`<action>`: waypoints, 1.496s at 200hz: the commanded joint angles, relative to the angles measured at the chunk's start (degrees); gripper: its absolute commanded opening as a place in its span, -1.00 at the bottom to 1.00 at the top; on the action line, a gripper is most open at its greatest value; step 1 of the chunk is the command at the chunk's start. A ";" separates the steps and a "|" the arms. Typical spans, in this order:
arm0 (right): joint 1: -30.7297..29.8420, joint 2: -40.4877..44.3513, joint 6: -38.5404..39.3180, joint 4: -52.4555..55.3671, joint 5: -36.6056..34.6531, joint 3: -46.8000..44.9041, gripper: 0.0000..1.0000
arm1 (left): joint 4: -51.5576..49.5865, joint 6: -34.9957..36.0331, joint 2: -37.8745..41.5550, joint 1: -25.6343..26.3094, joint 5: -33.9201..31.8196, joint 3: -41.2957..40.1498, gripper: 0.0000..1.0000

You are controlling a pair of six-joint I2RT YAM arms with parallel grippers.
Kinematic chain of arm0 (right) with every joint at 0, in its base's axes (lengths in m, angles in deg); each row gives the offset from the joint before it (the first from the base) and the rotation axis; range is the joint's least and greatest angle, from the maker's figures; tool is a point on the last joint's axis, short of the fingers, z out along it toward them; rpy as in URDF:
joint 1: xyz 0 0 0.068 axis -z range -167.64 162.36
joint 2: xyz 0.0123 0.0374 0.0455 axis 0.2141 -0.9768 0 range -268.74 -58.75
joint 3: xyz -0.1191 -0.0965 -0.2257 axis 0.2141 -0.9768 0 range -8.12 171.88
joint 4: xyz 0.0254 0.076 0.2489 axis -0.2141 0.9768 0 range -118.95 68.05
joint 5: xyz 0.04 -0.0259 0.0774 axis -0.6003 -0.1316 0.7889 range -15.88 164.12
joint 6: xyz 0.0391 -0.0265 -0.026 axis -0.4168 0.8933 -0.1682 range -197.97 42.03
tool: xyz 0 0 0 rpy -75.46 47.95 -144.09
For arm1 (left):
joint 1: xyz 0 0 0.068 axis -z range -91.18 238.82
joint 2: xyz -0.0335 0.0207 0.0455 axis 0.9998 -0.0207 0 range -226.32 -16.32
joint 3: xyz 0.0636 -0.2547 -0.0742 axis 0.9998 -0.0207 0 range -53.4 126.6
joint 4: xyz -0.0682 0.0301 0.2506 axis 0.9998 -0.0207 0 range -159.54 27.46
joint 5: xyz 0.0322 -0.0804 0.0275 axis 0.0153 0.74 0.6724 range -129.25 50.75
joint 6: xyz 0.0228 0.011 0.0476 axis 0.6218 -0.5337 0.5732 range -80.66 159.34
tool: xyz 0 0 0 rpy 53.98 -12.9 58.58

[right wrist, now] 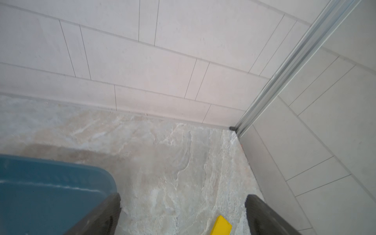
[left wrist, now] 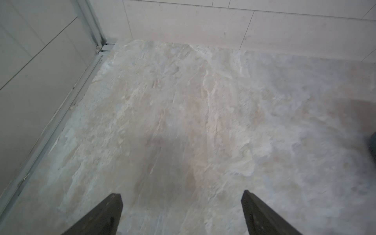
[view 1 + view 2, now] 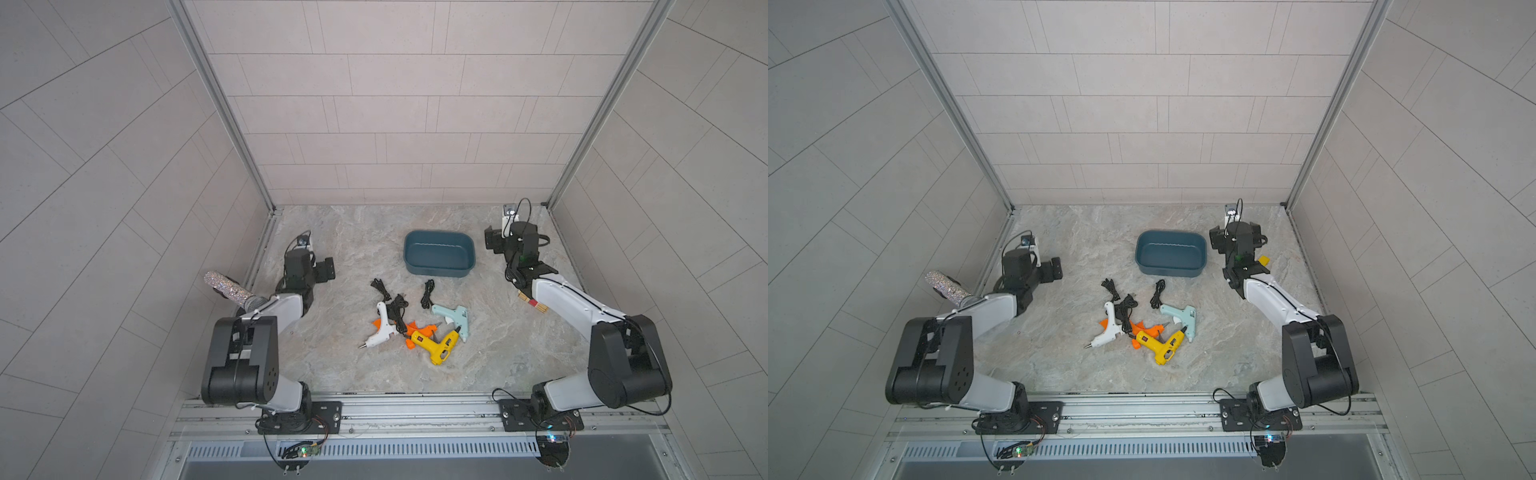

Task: Put the hot melt glue gun into the storage box
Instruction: Pick up the hot melt adhesive gun from the center of the board.

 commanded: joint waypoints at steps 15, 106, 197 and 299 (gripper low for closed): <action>-0.65 -0.16 -15.55 30.75 -0.12 10.44 0.99 | -30.29 -8.53 0.56 3.16 6.94 10.76 0.75; -6.79 6.03 -30.86 62.41 16.91 7.82 0.96 | -63.78 -10.71 5.65 21.14 -5.08 14.92 0.48; -11.95 -0.54 -30.43 64.95 29.04 0.68 0.55 | -69.02 -17.79 12.21 21.19 -7.48 12.69 0.48; -16.70 -13.86 -28.65 63.25 33.13 5.09 0.62 | -70.11 -20.59 15.85 21.17 -5.53 9.31 0.49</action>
